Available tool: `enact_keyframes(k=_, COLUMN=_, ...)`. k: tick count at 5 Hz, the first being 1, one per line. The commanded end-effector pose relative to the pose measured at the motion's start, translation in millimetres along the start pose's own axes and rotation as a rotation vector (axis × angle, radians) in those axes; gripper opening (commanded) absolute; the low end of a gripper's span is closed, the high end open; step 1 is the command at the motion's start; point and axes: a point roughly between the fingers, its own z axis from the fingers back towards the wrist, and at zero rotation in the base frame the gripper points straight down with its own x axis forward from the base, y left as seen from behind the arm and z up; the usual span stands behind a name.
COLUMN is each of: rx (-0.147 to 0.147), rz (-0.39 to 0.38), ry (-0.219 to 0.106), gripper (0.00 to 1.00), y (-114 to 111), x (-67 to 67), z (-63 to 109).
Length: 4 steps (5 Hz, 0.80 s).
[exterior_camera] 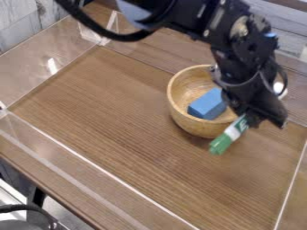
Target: Put the green marker in the brown bowl
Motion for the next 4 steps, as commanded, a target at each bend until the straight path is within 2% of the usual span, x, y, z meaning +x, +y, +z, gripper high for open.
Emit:
enact_keyframes(k=1, rx=0.022, rz=-0.012, ry=-0.093, gripper=0.00, y=6.9, x=26.0, z=17.7)
enact_keyframes(k=4, rx=0.030, rz=-0.009, ry=-0.082, gripper=0.00, y=6.7, x=28.5, z=24.5)
